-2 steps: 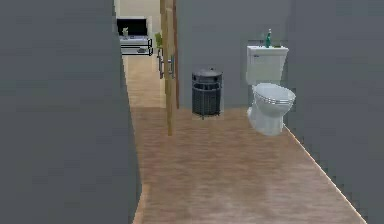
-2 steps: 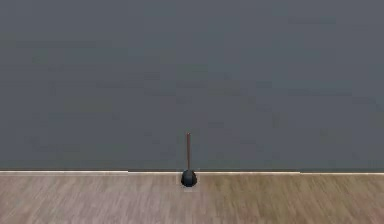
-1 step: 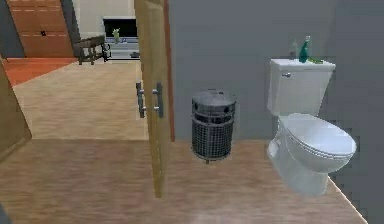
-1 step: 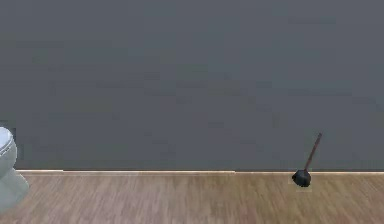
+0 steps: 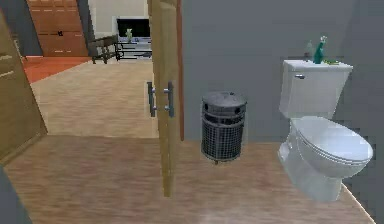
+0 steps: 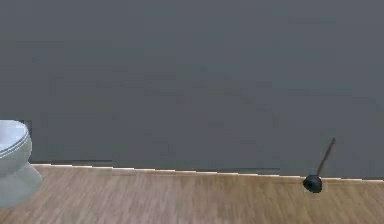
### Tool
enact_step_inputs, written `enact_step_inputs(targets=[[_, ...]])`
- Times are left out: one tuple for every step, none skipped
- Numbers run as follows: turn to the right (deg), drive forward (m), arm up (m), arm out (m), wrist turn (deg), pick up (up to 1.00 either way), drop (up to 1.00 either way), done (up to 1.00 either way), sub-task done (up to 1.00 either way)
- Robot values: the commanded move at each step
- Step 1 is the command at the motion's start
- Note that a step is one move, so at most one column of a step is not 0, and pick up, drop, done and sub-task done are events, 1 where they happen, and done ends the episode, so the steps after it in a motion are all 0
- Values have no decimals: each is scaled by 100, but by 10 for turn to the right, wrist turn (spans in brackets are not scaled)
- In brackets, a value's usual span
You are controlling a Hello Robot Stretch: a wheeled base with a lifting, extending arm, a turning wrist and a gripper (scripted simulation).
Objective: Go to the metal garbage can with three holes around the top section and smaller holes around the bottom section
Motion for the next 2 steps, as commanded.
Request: enact_step_inputs(targets=[[0, 75, 0, 0, 0, 0, 0, 0, 0], [30, 0, 0, 0, 0, 0, 0, 0, 0]])
